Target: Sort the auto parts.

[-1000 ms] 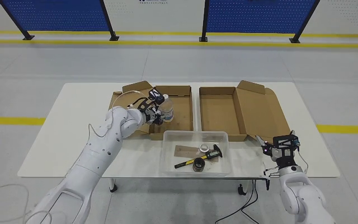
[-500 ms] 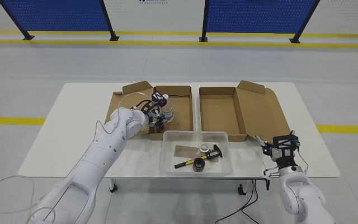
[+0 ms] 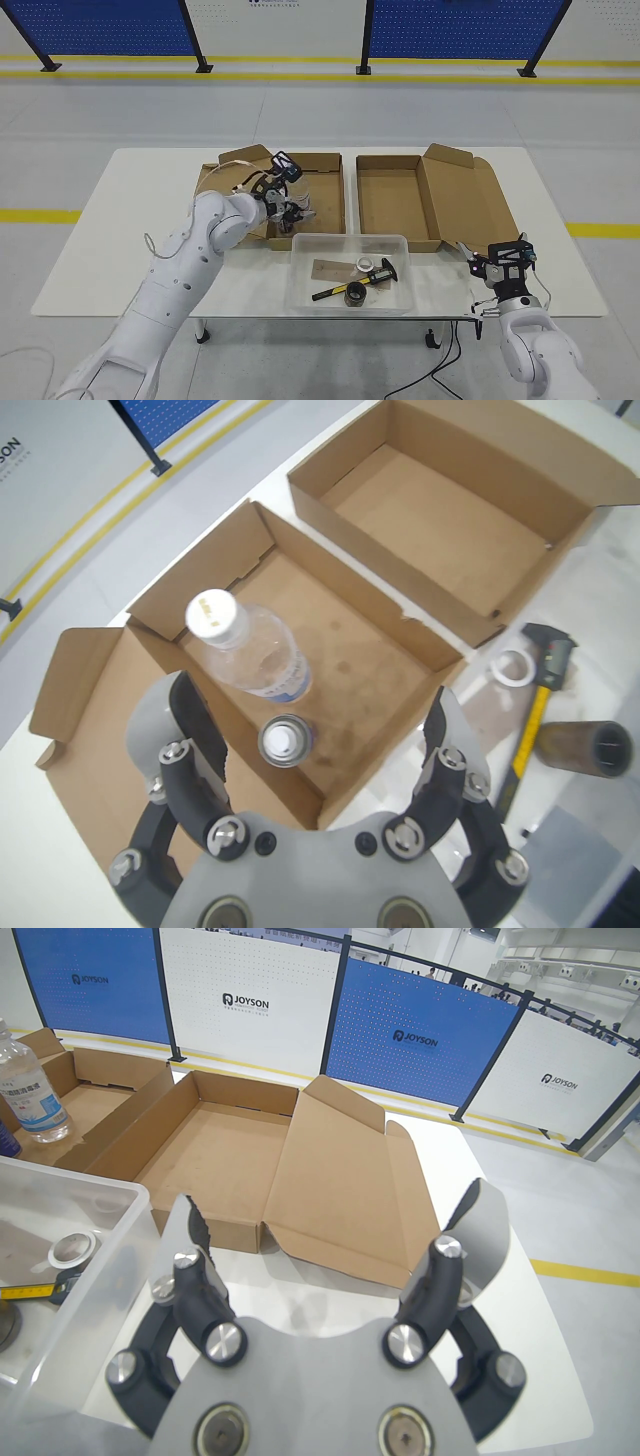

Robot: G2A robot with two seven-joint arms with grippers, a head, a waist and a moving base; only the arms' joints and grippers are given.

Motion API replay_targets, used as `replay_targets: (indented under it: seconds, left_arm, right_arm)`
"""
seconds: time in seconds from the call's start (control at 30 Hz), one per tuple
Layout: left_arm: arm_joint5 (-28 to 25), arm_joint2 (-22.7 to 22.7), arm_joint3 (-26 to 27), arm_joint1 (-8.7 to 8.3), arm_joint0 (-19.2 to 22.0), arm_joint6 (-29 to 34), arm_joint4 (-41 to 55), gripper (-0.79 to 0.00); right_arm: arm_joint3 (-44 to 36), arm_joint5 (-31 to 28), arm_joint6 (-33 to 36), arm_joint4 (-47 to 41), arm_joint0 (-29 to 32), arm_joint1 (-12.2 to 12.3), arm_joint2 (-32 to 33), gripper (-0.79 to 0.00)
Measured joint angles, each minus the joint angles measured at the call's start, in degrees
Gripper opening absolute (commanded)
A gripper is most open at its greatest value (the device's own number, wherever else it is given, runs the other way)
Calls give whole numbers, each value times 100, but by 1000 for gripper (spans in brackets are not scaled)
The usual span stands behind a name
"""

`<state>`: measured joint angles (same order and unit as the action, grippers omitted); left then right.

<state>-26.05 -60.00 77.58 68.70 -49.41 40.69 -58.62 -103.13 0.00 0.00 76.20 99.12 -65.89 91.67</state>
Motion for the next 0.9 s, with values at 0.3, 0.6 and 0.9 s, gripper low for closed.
replay_targets:
  seconds: [0.3,0.6,0.9]
  left_arm:
    - [-152,154,1483,-71,-748,1668,1331,-37]
    - [-35,1168,946,174,-160,2173,2082,-366]
    - [9,2021,118,477,491,2153,2114,-366]
  right_arm:
    - [0,0,0,0,0,0,0,0]
    - [0,0,0,0,0,0,0,0]
    - [0,0,0,0,0,0,0,0]
